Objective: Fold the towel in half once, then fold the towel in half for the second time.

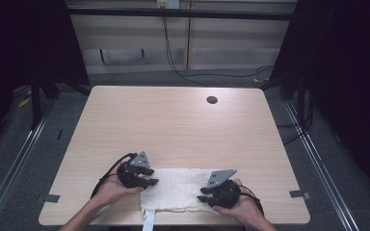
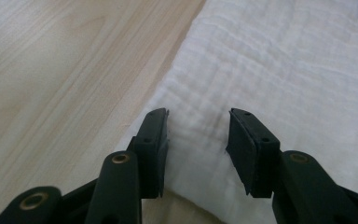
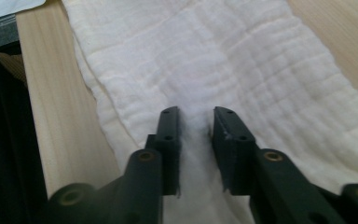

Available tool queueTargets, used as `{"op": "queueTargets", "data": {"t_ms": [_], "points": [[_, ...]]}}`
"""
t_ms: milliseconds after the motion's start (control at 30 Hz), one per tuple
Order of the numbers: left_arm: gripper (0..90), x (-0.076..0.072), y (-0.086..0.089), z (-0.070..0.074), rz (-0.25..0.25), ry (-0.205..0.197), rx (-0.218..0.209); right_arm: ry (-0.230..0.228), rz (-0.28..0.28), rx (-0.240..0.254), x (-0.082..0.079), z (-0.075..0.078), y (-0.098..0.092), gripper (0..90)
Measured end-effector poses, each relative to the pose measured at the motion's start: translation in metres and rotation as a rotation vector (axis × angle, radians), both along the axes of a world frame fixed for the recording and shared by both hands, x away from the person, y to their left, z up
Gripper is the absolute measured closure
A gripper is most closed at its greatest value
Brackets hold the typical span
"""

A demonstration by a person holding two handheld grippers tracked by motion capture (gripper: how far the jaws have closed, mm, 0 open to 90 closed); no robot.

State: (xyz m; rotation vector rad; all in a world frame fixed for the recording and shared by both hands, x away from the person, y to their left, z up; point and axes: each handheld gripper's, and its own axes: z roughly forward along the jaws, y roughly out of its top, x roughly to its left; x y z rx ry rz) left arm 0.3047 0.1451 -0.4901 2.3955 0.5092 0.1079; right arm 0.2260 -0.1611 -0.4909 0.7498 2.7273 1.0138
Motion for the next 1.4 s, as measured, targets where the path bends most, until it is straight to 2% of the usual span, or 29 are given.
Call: {"op": "queueTargets", "data": {"t_ms": [33,67,167,200,233,267,300,367,400,500,533,600,633,700,733,767,800,833,867,967,1000,1033,1133,1167,1200,1233,1333,1367,1400], "points": [[60.6,0.002,-0.001,0.001,-0.021,-0.001,0.018,0.0,0.0,-0.003,0.001,0.0,-0.001,79.0],[65.4,0.001,-0.005,0.0,-0.002,-0.003,0.003,0.019,-0.001,0.001,0.005,0.0,-0.004,83.5],[74.6,0.003,-0.006,0.001,-0.034,-0.011,0.022,0.025,-0.007,0.001,0.007,0.001,-0.007,84.5],[77.4,0.002,-0.012,0.0,-0.016,0.005,-0.008,0.03,-0.014,-0.005,0.008,0.001,-0.013,84.9],[81.6,0.002,-0.012,0.0,-0.016,0.005,-0.008,0.037,-0.021,0.002,0.01,0.001,-0.016,85.2],[81.6,0.004,-0.014,0.0,-0.04,0.0,0.005,0.037,-0.021,0.002,0.01,0.001,-0.016,85.2],[84.2,0.002,-0.018,0.0,-0.023,0.001,-0.007,0.035,-0.036,-0.004,0.011,0.001,-0.02,85.2],[86.1,0.002,-0.025,0.0,-0.044,-0.014,0.01,0.034,-0.05,-0.006,0.012,0.001,-0.028,85.2],[86.4,0.001,-0.033,-0.001,-0.023,0.011,-0.023,0.031,-0.083,-0.005,0.012,0.001,-0.035,84.8],[86.4,0.001,-0.039,0.0,-0.046,0.007,-0.001,0.034,-0.098,0.0,0.011,0.001,-0.04,84.0],[86.2,0.0,-0.044,-0.001,-0.035,0.021,-0.024,0.043,-0.115,0.004,0.009,0.001,-0.045,77.0],[85.7,0.0,-0.044,-0.001,-0.036,0.025,-0.026,0.046,-0.125,0.003,0.008,0.002,-0.047,73.4],[83.5,0.002,-0.043,-0.001,-0.051,0.029,-0.026,0.045,-0.127,0.015,0.007,0.002,-0.048,70.4],[77.7,0.001,-0.041,0.001,-0.038,0.024,-0.045,0.036,-0.13,0.032,0.006,0.004,-0.049,64.8],[70.1,0.003,-0.038,0.003,-0.014,0.042,-0.092,0.015,-0.148,0.045,0.004,0.009,-0.048,61.3],[65.5,0.003,-0.038,0.003,-0.014,0.042,-0.092,0.015,-0.148,0.045,0.004,0.009,-0.048,61.3],[64.1,0.006,-0.033,0.007,-0.001,0.041,-0.116,0.012,-0.146,0.087,0.002,0.014,-0.046,60.6],[62.1,0.006,-0.033,0.007,-0.001,0.041,-0.116,0.012,-0.146,0.087,0.002,0.014,-0.046,60.6],[60.6,0.008,-0.027,0.01,0.012,0.048,-0.148,0.0,-0.137,0.116,0.002,0.02,-0.04,59.8],[57.8,0.011,-0.022,0.013,0.019,0.043,-0.154,0.004,-0.118,0.128,0.002,0.022,-0.032,59.2],[57.6,0.014,-0.017,0.015,0.024,0.033,-0.156,0.01,-0.094,0.132,0.003,0.022,-0.022,58.2],[55.8,0.014,-0.017,0.015,0.024,0.033,-0.156,0.01,-0.094,0.132,0.003,0.022,-0.022,58.2],[51.2,0.022,-0.007,0.018,0.068,0.041,-0.174,0.031,-0.041,0.119,0.003,0.02,0.001,56.9],[50.6,0.022,-0.007,0.018,0.068,0.041,-0.174,0.031,-0.041,0.119,0.003,0.02,0.001,56.9],[49.4,0.024,-0.004,0.017,0.083,0.035,-0.159,0.032,-0.013,0.113,0.001,0.02,0.011,57.0],[48.2,0.024,-0.004,0.017,0.083,0.035,-0.159,0.032,-0.013,0.113,0.001,0.02,0.011,57.0],[45.8,0.027,0.001,0.016,0.103,0.042,-0.166,0.045,0.029,0.118,0.0,0.019,0.033,57.2],[45.8,0.027,0.001,0.016,0.103,0.042,-0.166,0.045,0.029,0.118,0.0,0.019,0.033,57.2],[45.2,0.027,0.003,0.018,0.12,0.031,-0.17,0.058,0.056,0.113,0.0,0.02,0.043,57.2]]}}
